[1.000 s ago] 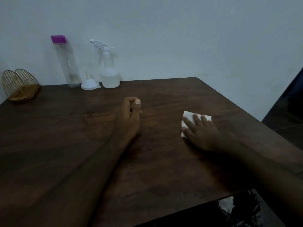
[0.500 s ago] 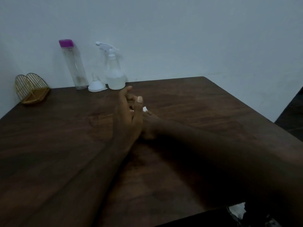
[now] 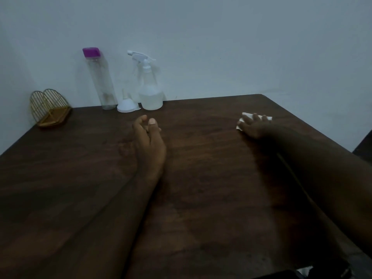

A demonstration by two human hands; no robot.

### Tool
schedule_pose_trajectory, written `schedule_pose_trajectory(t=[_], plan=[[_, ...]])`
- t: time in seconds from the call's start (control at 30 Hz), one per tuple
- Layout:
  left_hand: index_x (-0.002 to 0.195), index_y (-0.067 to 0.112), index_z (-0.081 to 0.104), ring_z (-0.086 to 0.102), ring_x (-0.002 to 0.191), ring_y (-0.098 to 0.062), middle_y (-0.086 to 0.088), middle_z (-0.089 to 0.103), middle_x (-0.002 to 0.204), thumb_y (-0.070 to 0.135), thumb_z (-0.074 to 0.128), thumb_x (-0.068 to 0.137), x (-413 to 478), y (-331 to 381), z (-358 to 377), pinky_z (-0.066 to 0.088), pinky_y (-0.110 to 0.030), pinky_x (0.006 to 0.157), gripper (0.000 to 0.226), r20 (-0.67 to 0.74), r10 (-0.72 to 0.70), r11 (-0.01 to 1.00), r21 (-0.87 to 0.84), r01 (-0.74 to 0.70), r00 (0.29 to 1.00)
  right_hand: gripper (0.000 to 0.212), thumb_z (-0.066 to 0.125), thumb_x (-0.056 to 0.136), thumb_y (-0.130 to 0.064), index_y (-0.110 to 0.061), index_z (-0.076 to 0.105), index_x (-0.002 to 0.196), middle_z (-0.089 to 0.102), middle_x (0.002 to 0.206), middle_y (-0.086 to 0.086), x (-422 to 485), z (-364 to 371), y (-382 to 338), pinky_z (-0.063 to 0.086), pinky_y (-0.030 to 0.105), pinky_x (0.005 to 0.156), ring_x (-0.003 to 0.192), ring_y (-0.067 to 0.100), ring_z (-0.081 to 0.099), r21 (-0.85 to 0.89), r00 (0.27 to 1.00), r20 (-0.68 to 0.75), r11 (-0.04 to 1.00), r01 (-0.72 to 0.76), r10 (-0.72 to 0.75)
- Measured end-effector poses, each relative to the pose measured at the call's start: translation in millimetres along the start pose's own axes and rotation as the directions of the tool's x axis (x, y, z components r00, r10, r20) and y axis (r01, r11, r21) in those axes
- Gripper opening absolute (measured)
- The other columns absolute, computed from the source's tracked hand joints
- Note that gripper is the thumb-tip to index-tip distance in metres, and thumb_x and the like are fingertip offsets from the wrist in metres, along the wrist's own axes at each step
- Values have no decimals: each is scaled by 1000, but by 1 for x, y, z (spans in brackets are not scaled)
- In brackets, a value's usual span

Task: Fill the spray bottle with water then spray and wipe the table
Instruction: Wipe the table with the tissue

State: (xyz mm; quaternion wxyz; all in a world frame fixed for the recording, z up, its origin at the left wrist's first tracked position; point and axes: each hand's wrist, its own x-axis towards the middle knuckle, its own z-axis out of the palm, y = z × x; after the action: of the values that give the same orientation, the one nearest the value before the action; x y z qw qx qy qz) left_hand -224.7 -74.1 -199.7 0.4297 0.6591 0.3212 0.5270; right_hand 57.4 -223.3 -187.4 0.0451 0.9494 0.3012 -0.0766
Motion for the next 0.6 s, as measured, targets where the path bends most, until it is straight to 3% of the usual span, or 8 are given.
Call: schedule_pose_trajectory(t=[0.1,0.23,0.37,0.5,0.6], plan=[[128,19,46,58,81,-1,2,65,92,37,36,103,8,-2,-1,39,-19,72,32,-40,-42,999,-1,42,998,67,10,96,-68,-38,0,155,-6,165,10,-16,7,-10,-2,57,119,149,42,-4,19,1000,9,999,-29,29],[127,17,47,55,72,5,7,62,86,37,35,104,7,6,-4,38,-9,66,33,-40,-21,999,25,22,999,64,12,97,-66,-41,0,155,-10,164,12,-73,10,-70,-1,62,118,148,45,-5,-77,972,35,969,235,-233],[123,16,49,58,73,-10,4,63,88,41,34,102,-3,14,-10,46,-27,70,35,-9,22,1000,-16,-22,1000,68,12,97,-66,-36,-3,156,-9,164,13,-140,30,-139,-3,56,120,150,38,-9,-42,858,0,858,513,-513],[118,14,51,58,68,-6,-3,66,92,41,35,102,-19,16,-10,50,-28,69,35,61,63,998,5,-63,996,67,14,98,-64,-35,-6,155,-11,164,8,-205,43,-135,-4,48,122,150,29,-13,-24,714,15,714,700,-700],[117,14,53,56,65,-4,-6,66,92,38,38,102,-25,15,-11,49,-30,71,31,101,48,999,6,-49,994,67,15,100,-62,-31,0,157,-6,165,5,-201,47,-87,-3,45,122,152,28,-7,-51,779,-40,780,624,-626]])
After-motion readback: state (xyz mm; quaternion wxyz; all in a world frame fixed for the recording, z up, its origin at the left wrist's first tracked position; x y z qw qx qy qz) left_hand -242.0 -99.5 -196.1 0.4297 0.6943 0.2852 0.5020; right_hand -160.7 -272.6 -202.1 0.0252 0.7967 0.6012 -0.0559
